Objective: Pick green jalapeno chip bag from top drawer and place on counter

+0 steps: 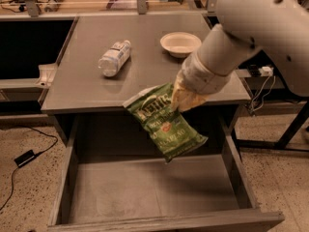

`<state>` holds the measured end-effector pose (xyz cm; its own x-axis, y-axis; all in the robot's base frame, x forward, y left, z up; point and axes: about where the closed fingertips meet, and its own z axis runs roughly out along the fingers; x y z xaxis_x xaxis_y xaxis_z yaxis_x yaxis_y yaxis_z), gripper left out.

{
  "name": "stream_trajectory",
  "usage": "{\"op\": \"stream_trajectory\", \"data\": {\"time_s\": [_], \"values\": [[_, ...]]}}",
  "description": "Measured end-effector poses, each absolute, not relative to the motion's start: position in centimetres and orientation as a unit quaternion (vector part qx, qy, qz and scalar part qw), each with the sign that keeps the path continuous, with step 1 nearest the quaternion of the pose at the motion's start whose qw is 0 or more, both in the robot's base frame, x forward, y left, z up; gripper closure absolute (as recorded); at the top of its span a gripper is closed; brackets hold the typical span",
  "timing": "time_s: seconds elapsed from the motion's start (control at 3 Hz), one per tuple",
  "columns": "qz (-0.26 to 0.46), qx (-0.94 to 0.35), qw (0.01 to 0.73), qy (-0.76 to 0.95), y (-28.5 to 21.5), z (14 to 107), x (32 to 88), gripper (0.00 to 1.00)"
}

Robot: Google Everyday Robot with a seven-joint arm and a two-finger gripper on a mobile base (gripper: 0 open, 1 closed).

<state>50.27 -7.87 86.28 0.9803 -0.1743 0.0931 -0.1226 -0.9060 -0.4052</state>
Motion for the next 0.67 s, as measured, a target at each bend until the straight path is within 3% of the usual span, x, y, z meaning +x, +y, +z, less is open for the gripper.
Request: {"op": "stream_trajectory", "data": {"time_s": [0.67], "values": [[-0.027, -0.977, 0.189, 0.091, -7.1, 95.2, 54.0, 1.00]]}}
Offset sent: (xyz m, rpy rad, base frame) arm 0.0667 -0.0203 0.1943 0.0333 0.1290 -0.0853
